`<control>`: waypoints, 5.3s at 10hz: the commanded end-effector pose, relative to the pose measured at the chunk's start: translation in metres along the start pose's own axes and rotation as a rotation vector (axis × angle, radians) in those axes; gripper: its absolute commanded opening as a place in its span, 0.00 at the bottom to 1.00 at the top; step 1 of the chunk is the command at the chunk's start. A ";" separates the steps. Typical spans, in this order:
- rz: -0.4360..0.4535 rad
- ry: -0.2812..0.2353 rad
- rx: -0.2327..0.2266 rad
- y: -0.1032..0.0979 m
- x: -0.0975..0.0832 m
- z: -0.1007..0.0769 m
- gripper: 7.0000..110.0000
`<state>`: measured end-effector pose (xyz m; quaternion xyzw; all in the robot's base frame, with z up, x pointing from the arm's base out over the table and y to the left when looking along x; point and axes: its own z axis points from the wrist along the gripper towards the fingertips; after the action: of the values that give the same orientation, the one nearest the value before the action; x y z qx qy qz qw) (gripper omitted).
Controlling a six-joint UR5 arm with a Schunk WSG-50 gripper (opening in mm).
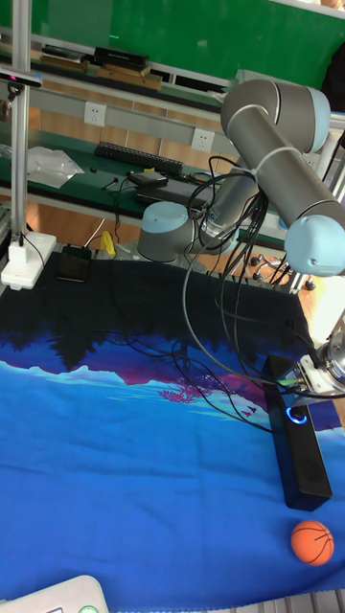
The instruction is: Turn the knob to increase the volume of the speaker
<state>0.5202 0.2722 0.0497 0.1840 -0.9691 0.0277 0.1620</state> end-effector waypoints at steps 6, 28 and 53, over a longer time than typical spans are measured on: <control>-0.003 0.005 -0.026 0.008 0.000 -0.002 0.00; -0.009 0.043 -0.017 0.014 0.007 -0.005 0.00; -0.029 0.028 -0.017 0.012 0.005 0.006 0.00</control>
<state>0.5153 0.2735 0.0430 0.1994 -0.9636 0.0346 0.1745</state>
